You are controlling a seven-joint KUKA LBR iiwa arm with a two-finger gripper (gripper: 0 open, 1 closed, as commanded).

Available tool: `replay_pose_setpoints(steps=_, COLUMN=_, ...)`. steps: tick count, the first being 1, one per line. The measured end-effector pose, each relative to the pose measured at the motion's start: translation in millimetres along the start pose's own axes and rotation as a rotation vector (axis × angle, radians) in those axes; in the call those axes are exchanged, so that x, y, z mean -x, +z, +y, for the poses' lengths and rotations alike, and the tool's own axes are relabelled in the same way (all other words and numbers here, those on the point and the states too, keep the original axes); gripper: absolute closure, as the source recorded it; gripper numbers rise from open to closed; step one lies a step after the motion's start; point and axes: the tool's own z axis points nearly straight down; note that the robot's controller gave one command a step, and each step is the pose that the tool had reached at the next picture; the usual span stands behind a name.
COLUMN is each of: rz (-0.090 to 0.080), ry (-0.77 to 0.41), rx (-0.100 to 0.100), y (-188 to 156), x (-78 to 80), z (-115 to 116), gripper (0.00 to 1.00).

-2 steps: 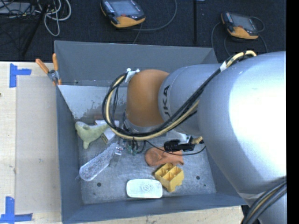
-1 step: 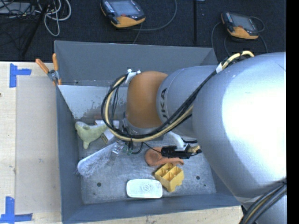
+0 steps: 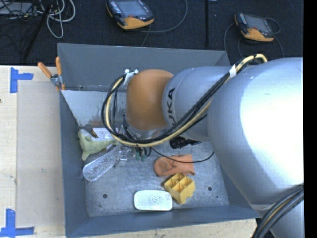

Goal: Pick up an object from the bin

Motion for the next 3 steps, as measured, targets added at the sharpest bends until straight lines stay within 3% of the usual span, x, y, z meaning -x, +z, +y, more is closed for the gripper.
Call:
replay_pose_setpoints(steps=1, rz=0.0, ry=0.001, rx=0.0, y=0, x=0.0, z=0, gripper=1.0)
replay_pose_setpoints(steps=2, rz=0.007, ry=0.035, rx=0.004, y=-82, x=2.8, z=4, gripper=1.0)
replay_pose_setpoints(steps=3, rz=0.007, ry=0.035, rx=0.004, y=-82, x=2.8, z=4, gripper=1.0)
